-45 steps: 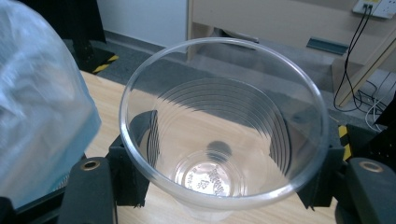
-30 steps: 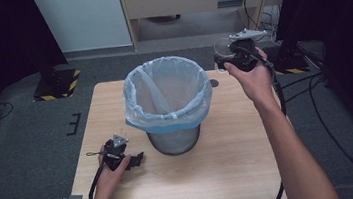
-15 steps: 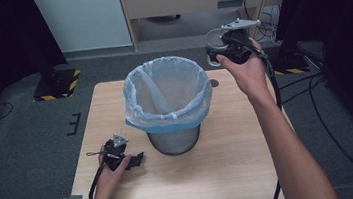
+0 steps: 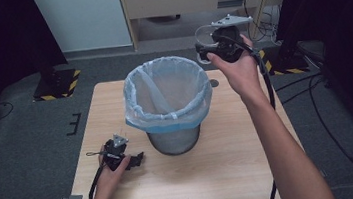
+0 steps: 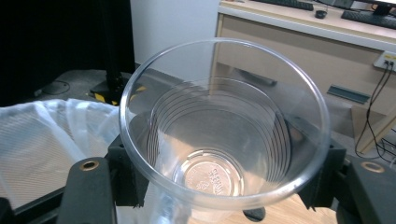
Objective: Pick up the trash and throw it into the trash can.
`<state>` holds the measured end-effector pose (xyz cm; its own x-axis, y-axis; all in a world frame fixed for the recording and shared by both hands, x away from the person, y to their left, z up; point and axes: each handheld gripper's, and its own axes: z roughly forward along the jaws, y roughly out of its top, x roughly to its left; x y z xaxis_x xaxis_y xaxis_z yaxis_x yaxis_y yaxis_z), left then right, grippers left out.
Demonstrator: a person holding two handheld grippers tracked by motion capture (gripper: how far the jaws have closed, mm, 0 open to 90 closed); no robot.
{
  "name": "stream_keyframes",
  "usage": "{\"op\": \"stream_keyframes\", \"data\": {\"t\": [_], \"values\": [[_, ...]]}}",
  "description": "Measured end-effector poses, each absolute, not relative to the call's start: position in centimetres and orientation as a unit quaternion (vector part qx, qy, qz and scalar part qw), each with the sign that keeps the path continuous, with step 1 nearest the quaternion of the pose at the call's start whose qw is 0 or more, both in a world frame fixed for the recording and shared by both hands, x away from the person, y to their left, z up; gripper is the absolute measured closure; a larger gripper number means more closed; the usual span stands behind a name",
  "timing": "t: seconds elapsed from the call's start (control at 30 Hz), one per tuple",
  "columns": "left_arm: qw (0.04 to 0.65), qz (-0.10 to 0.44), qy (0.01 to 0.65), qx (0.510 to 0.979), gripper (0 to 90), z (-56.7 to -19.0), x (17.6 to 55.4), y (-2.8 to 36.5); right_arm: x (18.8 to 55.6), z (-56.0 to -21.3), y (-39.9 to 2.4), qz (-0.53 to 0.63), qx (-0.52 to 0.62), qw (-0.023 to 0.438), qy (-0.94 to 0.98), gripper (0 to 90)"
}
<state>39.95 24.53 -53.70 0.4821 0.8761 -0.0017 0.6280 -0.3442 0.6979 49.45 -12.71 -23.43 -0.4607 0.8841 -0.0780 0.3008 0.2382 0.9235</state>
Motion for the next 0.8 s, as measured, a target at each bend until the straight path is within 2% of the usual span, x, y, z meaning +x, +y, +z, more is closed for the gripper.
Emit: {"op": "stream_keyframes", "data": {"t": [0.8], "values": [[0.325, 0.191, 0.471, 0.798, 0.0, -53.7, 40.0, 24.5, 49.0, -24.3, -7.1, 0.471, 0.367, 0.263, 0.758, 31.1]]}}
